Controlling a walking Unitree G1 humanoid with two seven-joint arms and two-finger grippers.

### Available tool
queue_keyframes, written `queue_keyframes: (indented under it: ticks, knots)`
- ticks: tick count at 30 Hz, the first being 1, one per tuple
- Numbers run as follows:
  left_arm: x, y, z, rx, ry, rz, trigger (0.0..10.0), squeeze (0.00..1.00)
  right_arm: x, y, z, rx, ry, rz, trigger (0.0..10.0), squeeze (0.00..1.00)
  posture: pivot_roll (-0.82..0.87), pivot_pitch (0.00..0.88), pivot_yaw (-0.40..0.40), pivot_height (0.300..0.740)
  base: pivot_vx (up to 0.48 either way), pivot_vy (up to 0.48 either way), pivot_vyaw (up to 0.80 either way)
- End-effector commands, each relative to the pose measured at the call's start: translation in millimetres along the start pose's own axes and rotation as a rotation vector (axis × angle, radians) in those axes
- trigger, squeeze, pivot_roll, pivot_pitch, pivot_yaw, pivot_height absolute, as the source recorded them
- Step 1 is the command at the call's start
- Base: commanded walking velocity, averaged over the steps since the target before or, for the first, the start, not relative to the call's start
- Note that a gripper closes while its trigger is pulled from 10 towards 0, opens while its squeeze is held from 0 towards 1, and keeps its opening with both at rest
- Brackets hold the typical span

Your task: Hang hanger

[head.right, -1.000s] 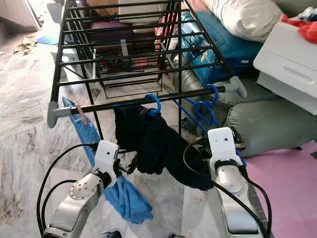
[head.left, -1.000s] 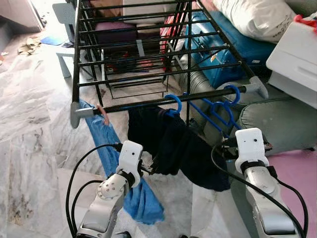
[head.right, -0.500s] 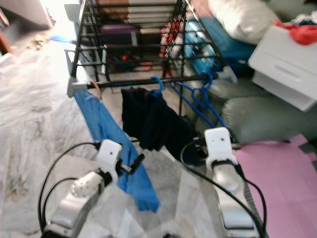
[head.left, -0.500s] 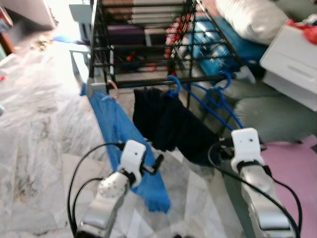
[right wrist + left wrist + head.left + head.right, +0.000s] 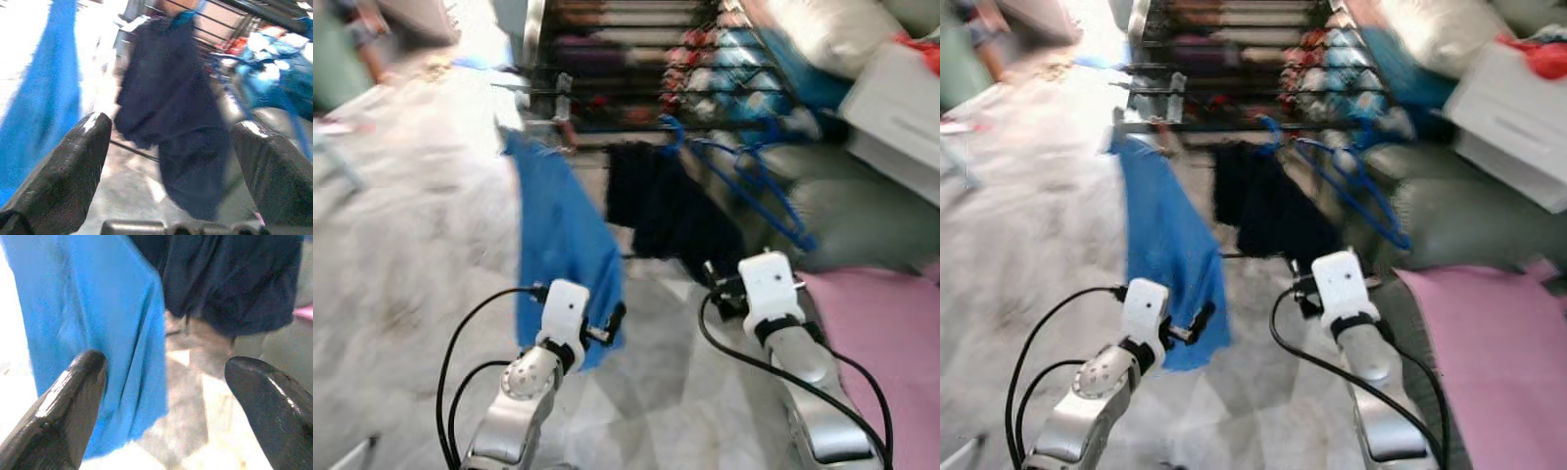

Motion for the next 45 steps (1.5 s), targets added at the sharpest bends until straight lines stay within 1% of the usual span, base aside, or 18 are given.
queue_keyframes:
  ticks: [1, 8, 13, 19, 22, 28, 32, 36, 38, 39, 42, 45]
  knots:
    - [-1.3, 4.9, -6.0, -0.008, -0.015, -0.011, 10.0, 0.00, 1.6, 1.3, 0.8, 0.018, 0.019, -0.006, 10.0, 0.00, -0.05, 0.095, -0.018, 0.740, -0.262, 0.000, 0.80]
    - [-1.0, 5.1, -3.4, -0.016, -0.005, -0.011, 10.0, 0.00, 1.7, 3.7, 7.2, 0.033, 0.062, -0.014, 10.0, 0.00, -0.06, 0.097, -0.023, 0.740, -0.263, 0.000, 0.80]
    - [-1.5, 5.5, -1.5, -0.024, 0.017, -0.015, 10.0, 0.00, 4.4, 0.0, 8.9, 0.036, 0.085, 0.002, 10.0, 0.00, -0.06, 0.108, -0.025, 0.740, 0.000, 0.000, 0.80]
    - [-1.3, 5.1, -4.6, -0.049, 0.018, -0.018, 10.0, 0.00, 7.3, 0.8, 24.6, 0.036, 0.176, 0.000, 10.0, 0.00, -0.06, 0.112, -0.026, 0.740, 0.000, 0.000, 0.80]
    - [-1.1, 3.9, -4.0, -0.051, 0.023, -0.009, 10.0, 0.00, 8.2, 0.6, 26.2, 0.035, 0.180, 0.002, 10.0, 0.00, -0.06, 0.113, -0.025, 0.740, 0.000, 0.000, 0.80]
    - [-1.7, 3.3, -1.7, -0.061, 0.045, -0.004, 10.0, 0.00, 10.6, 0.3, 35.2, 0.020, 0.231, 0.007, 10.0, 0.00, -0.06, 0.115, -0.022, 0.740, 0.000, 0.000, 0.80]
    - [-2.5, 1.6, 5.8, -0.047, 0.094, 0.013, 10.0, 0.00, 13.0, 0.3, 39.7, 0.018, 0.255, 0.009, 10.0, 0.00, -0.06, 0.120, -0.021, 0.740, 0.000, 0.000, 0.80]
    - [-2.4, 3.3, 11.3, -0.028, 0.125, 0.005, 10.0, 0.00, 13.9, -0.3, 40.1, 0.024, 0.256, 0.010, 10.0, 0.00, -0.06, 0.123, -0.021, 0.740, 0.000, 0.000, 0.80]
    - [-2.6, 4.9, 23.0, -0.016, 0.193, 0.013, 10.0, 0.00, 14.0, -0.2, 40.6, 0.026, 0.263, 0.012, 10.0, 0.00, -0.06, 0.125, -0.020, 0.740, 0.000, 0.000, 0.80]
    - [-2.6, 4.9, 23.0, -0.016, 0.193, 0.013, 10.0, 0.00, 14.0, -0.2, 40.6, 0.026, 0.263, 0.012, 10.0, 0.00, -0.06, 0.125, -0.020, 0.740, 0.000, 0.000, 0.80]
    - [-2.8, 6.9, 29.9, -0.012, 0.232, 0.011, 10.0, 0.00, 14.1, -0.3, 41.4, 0.027, 0.269, 0.013, 10.0, 0.00, -0.06, 0.127, -0.019, 0.740, 0.000, 0.000, 0.80]
    - [-2.1, 6.4, 37.0, -0.031, 0.278, 0.021, 10.0, 0.00, 14.1, -0.4, 43.2, 0.027, 0.275, 0.014, 10.0, 0.00, -0.06, 0.127, -0.017, 0.740, 0.000, 0.000, 0.80]
Point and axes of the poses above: a point about 5 cm out from each wrist's last joint towards the gripper, its own x axis pointing back from the gripper into the wrist, its own y axis along the axis of the wrist's last joint, z = x × y, the point moved 5 cm from there along -x, pointing out of the wrist towards the gripper, and after that the axes turned 12 degrees about -x, right-handed, at the moved point
